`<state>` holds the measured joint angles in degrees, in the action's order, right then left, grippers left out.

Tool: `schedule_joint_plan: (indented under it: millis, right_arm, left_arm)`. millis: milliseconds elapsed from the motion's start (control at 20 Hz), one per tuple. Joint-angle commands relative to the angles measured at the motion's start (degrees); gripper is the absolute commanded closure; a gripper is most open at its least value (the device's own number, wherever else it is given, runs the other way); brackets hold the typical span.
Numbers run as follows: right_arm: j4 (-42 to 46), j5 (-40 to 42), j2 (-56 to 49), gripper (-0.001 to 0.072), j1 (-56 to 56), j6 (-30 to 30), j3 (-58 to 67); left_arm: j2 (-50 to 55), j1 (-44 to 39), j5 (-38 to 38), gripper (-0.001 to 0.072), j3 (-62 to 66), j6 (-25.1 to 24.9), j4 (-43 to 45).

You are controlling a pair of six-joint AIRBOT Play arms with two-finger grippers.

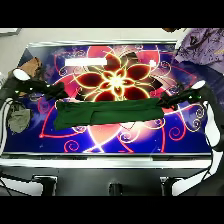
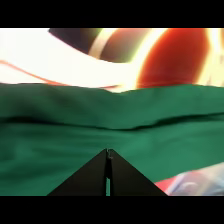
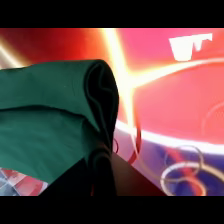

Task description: Fold the clothes and pants, and hang the long-sleeved shirts on hangers.

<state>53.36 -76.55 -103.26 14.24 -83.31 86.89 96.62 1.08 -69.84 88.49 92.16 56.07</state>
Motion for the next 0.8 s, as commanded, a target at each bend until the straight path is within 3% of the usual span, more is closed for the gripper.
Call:
schedule_joint_plan:
  millis: [0, 250, 600, 750]
  right_arm:
    - [6.7, -2.6, 6.5, 0.0682, -0.2, -7.6, 3.0]
    - [14.1, -9.6, 14.5, 0.0682, -0.2, -14.1, 5.4]
    - [16.3, -14.7, 24.0, 0.0683, -0.2, -22.6, 5.4]
    - [16.3, -16.0, 26.8, 0.0683, -0.1, -25.7, 5.4]
  left_arm:
    - [2.0, -9.0, 7.5, 0.0689, 0.0, 5.1, -3.6]
    - [9.9, -25.2, 24.3, 0.0689, 0.8, 6.4, -16.7]
    - [24.9, -38.5, 24.9, 0.0689, 15.3, 6.6, -28.2]
    - [29.4, -41.0, 24.9, 0.0689, 20.2, 10.6, -28.9]
